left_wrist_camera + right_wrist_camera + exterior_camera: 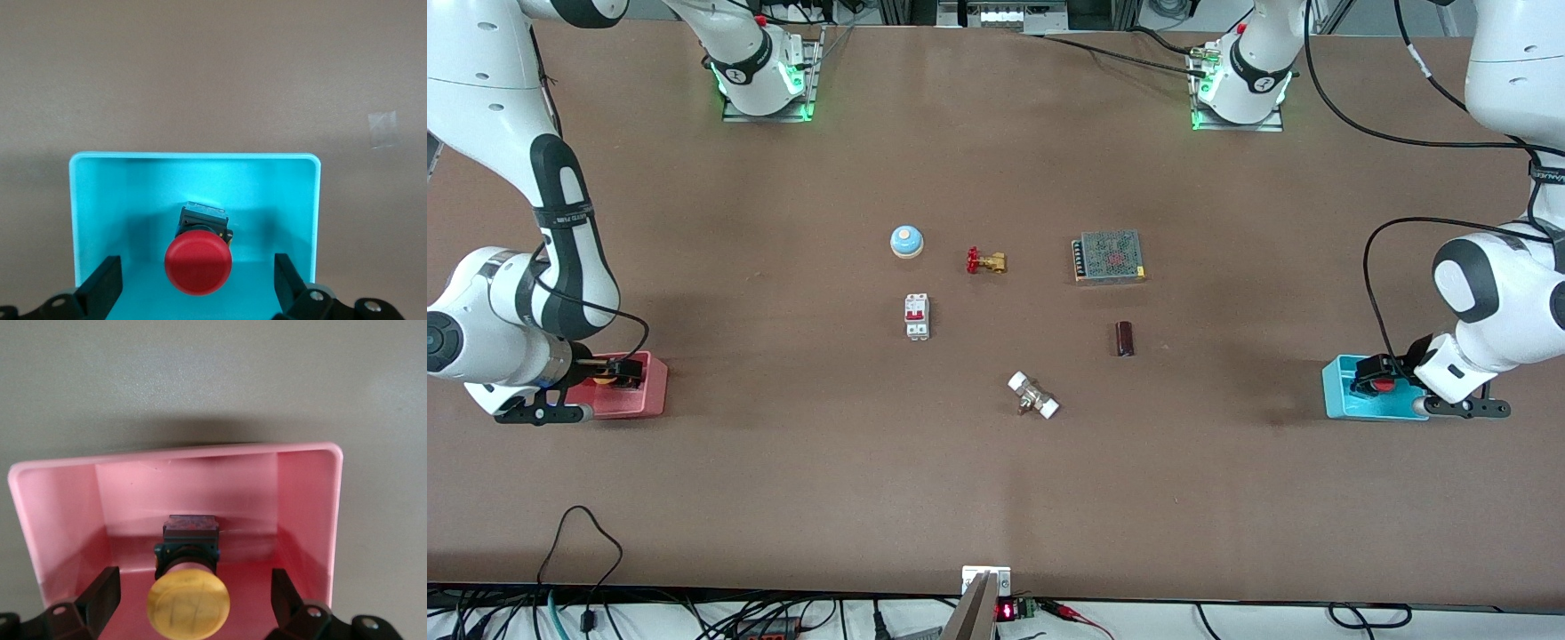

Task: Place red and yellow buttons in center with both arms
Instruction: 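Lower both grippers and close the right on yellow, left on red button, then lift the yellow button with the right gripper while the left lifts red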

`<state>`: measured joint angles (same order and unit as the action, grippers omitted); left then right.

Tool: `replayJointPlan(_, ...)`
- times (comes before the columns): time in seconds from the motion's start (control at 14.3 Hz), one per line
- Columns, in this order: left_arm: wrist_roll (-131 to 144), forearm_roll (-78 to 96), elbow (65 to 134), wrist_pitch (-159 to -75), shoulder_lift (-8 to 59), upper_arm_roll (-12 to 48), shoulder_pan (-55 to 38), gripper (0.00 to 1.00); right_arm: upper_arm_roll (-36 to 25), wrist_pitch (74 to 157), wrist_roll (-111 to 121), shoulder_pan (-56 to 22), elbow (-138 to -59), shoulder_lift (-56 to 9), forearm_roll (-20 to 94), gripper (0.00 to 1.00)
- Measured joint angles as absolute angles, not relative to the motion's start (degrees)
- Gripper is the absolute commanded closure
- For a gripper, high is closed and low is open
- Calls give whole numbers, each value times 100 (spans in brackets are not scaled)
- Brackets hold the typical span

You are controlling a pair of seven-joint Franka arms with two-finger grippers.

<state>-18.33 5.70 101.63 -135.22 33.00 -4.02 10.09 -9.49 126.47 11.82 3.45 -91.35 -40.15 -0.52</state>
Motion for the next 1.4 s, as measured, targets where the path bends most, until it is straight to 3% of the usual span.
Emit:
replayJointPlan(0.07,-1835,579,10163,-13536,3310,-401,1009,0,-949,12673,1199,349,-9135,-4026,-52,15)
replayJointPlan(0.14,-1836,581,10163,-13567,3322,-399,1009,1,-949,12684,1236,353,-9135,-4034,-52,24)
replayJointPlan(0.35,-1838,582,10162,-13620,3382,-396,1008,7,-949,12706,1416,359,-9135,-4058,-52,33)
replayJointPlan(0.56,-1843,583,10143,-13641,3412,-396,1009,19,-949,12715,1454,359,-9133,-4068,-51,47)
replayJointPlan(0.7,-1852,583,10068,-13653,3424,-390,1003,33,-949,12718,1513,359,-9128,-4069,-51,54)
replayJointPlan(0.91,-1854,583,10004,-13653,3428,-382,985,54,-949,12720,1686,367,-9062,-4070,-51,58)
replayJointPlan(1.4,-1959,584,10003,-13653,3451,-382,991,55,-951,12144,1841,402,-8591,-4030,-50,58)
